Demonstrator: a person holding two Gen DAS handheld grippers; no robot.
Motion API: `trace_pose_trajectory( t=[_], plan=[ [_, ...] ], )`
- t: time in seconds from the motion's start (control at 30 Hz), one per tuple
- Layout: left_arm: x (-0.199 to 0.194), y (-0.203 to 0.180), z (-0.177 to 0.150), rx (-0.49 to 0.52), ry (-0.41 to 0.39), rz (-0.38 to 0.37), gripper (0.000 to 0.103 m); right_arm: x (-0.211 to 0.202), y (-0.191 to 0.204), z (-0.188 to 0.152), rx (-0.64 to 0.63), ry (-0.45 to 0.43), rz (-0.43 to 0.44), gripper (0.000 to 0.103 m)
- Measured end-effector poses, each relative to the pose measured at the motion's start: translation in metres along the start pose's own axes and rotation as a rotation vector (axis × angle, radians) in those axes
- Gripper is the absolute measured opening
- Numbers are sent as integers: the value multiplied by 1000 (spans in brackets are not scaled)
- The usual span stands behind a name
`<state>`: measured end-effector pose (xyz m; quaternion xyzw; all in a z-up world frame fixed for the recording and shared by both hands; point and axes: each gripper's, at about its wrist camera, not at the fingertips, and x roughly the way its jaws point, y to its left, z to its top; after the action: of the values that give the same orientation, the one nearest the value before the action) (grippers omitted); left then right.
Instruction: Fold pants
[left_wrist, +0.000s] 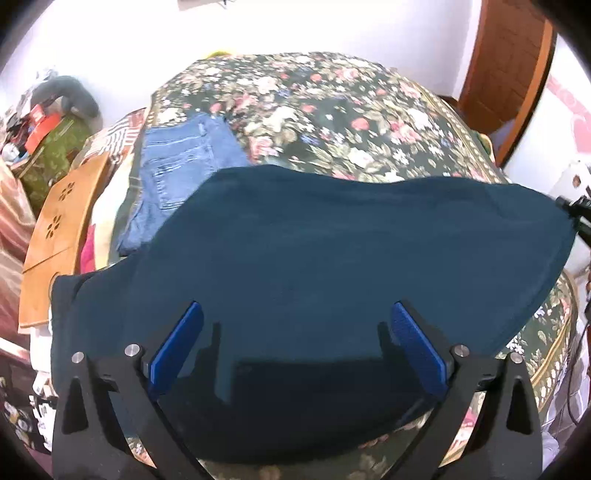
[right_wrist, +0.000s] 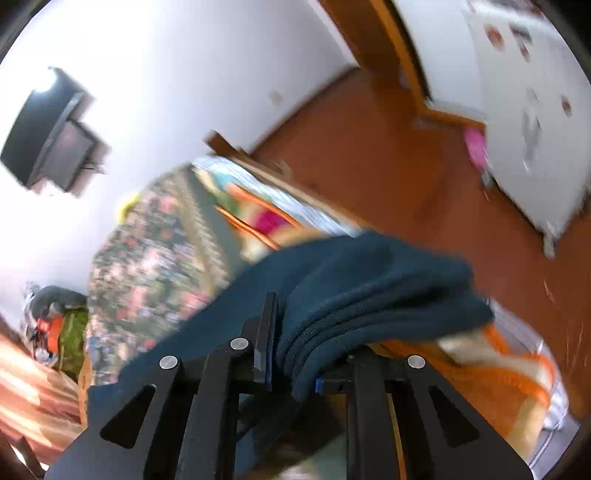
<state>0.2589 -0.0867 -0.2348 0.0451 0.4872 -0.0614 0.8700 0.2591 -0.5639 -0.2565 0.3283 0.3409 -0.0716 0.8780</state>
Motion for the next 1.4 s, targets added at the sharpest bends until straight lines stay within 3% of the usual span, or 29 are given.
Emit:
trace_pose_trajectory(
  t=[0.17,0.3,0.43,0.53,0.67,0.73,0.83,0.9,0.97,1.13,1.3,1.4],
  plan=[
    [-26,26,-5,-43,-59,19,103,-40,84,10,-200,-98,97,11],
    [-44,53,-11,-97,-93,37,103,-56,164,-15,-413,-109,195,11],
    [-62,82,-23,-159,-119,48,103,-47,235,-73,-630,-17,294,11],
    [-72,100,-35,-185,-129,65,103,-20,265,-135,-763,126,326,11],
    [-75,114,-48,-202,-111,74,103,28,265,-211,-827,369,301,11],
    [-74,117,-53,-203,-99,64,103,40,257,-231,-834,431,256,15],
    [-72,114,-51,-193,-90,50,103,34,255,-228,-825,451,235,19],
    [-72,106,-44,-182,-96,28,103,24,253,-218,-811,468,243,41],
    [-72,96,-37,-168,-107,5,103,16,258,-216,-817,438,246,50],
    [-67,53,1,-96,-131,-77,103,-6,239,-182,-762,369,262,50],
    [-43,-3,30,-9,-97,-136,103,-20,203,-150,-758,231,142,51],
    [-24,-48,40,59,-54,-164,103,-17,176,-135,-701,229,98,51]
  ],
)
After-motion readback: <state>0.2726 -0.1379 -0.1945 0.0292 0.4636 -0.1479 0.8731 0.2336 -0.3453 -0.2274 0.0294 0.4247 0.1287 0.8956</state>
